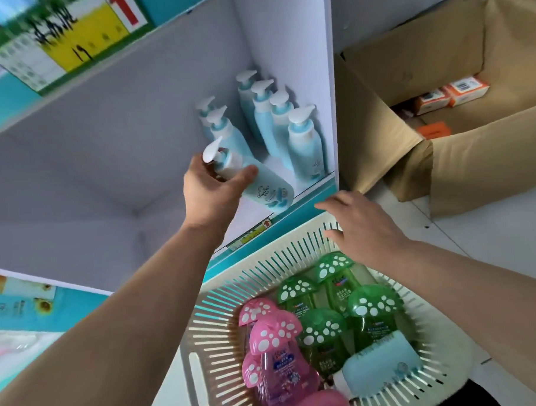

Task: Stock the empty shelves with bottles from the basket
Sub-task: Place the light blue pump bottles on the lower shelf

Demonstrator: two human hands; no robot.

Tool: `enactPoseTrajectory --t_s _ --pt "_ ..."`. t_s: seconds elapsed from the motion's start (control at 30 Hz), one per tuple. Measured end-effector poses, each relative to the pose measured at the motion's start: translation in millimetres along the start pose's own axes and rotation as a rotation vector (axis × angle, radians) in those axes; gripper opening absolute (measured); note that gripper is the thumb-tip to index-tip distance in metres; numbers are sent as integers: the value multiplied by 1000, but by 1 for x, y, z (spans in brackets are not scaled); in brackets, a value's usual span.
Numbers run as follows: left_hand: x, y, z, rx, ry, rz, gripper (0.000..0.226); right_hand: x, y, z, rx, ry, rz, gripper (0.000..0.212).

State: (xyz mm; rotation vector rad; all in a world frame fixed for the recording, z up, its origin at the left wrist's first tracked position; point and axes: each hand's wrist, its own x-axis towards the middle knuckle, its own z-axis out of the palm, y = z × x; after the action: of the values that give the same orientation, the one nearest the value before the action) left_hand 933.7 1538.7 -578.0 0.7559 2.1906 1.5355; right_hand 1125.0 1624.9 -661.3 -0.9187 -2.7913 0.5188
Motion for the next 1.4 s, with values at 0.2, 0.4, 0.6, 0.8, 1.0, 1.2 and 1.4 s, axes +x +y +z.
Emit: enactPoseTrajectory --t_s 0.2,0.4,0.6,0.8,1.0,1.2,1.4 --pt "23 -5 16 295 46 101 51 3 -10 0 -161 -94 -67 44" --pt "27 -22 33 329 69 84 55 1 -12 1 -203 -92 -68 41" --pt "33 -39 43 375 96 12 67 3 -16 0 -186 -64 -58 38" --pt "46 -41 51 388 118 17 68 4 -14 -1 -160 -60 -66 40" --pt "58 -41 54 385 125 22 67 8 -16 1 -149 -33 -73 43" --pt "55 -42 56 404 148 31 68 7 -16 4 -152 -39 -88 41" --pt "44 -38 50 417 182 7 90 -2 -15 2 -142 -56 -128 40"
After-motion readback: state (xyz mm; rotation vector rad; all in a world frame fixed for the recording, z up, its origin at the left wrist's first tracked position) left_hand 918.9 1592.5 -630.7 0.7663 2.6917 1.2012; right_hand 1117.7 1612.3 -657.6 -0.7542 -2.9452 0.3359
